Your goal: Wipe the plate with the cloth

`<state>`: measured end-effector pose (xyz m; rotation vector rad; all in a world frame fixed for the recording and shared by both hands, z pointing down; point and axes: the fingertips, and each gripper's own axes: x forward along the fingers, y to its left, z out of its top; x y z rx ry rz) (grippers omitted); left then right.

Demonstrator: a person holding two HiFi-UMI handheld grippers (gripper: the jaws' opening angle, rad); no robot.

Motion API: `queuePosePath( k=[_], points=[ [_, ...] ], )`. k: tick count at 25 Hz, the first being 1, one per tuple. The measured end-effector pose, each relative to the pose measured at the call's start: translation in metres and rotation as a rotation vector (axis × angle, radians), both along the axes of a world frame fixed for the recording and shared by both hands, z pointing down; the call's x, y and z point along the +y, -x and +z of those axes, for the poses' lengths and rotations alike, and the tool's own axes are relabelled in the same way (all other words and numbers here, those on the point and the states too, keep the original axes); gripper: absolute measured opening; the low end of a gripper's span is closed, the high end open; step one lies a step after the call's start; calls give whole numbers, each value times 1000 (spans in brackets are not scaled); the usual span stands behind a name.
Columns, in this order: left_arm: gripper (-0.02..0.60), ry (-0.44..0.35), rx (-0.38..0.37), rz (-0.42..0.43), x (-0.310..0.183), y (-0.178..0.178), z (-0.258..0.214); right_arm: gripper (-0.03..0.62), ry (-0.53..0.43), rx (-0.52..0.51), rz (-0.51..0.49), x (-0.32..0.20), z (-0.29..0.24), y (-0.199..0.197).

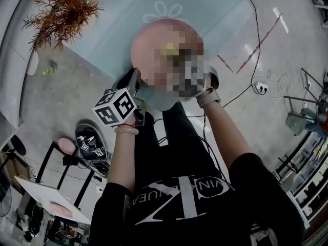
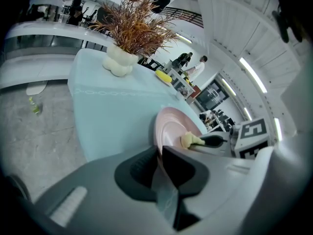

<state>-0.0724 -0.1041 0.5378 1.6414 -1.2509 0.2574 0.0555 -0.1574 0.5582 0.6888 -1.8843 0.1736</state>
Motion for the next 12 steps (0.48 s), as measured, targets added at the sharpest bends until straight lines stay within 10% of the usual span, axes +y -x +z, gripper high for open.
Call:
queuePosePath(
  k=[12],
  points=[
    [0,-8,26,10,0,-1,1,66,51,-34,-32,24,1,17]
  ],
)
